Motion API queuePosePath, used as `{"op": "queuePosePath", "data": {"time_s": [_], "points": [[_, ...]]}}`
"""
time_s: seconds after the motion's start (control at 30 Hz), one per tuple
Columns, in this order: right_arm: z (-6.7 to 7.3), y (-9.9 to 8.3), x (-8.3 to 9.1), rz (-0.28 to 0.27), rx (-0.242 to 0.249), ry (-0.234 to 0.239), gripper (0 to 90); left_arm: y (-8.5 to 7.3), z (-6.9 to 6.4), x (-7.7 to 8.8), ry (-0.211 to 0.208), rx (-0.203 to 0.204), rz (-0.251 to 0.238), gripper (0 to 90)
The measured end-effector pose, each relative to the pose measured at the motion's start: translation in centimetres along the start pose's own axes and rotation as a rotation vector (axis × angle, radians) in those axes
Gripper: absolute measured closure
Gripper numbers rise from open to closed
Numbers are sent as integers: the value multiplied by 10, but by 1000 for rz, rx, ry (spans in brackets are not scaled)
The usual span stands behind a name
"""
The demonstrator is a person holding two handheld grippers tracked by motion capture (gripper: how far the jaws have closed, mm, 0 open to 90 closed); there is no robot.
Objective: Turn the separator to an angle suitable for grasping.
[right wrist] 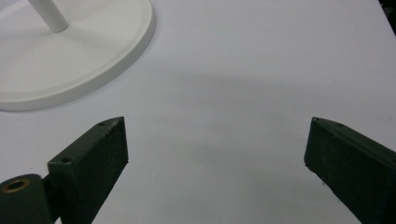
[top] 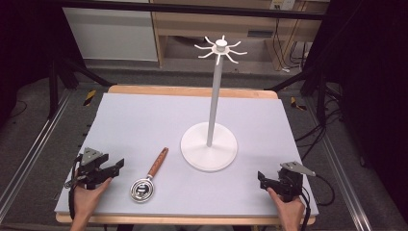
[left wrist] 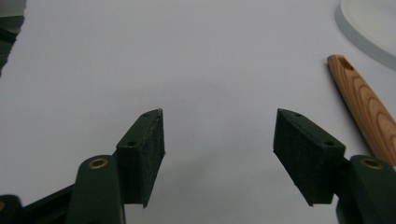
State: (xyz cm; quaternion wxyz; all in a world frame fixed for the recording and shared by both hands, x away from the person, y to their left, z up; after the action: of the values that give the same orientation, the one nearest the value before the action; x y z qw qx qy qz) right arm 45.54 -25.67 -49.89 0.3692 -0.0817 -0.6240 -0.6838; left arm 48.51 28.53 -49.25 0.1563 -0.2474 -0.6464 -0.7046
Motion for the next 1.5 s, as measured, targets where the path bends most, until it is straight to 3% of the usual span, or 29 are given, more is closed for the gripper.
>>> {"op": "queuePosePath", "data": {"time_s": [0.23, 0.33, 0.67, 0.8, 1.07, 1.23, 1.5], "points": [[4, 0, 1, -11, -17, 11, 90, 7, 0, 12, -27, 59, -49, 376], [5, 0, 1, -15, -24, 16, 90, 11, -5, 18, -59, 68, -53, 395], [8, 0, -1, -2, -1, 6, 92, 16, -17, 21, -69, 16, -27, 378], [8, 0, 0, -3, -8, -3, 92, 20, -26, 24, -69, -30, -22, 388], [10, 0, -2, 4, -1, 8, 92, 26, -47, 26, -112, -84, -5, 384], [11, 0, -2, 3, 5, 12, 92, 28, -57, 25, -137, -95, 6, 384], [13, -1, -3, 16, 7, 11, 92, 28, -76, 26, -165, -162, 30, 392]]}}
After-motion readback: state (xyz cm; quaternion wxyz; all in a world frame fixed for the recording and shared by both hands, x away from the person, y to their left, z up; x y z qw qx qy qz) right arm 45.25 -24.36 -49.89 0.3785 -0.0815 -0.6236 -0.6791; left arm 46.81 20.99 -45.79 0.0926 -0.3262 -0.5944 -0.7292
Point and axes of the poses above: each handheld gripper's, and its own axes: x roughly backward along the jaws, y roughly out of its top, z roughly to its left, the point moved 6 cm from there along -x, roughly forward along the jaws, and after that the axes turned 12 degrees about y, right-handed, at the moved point
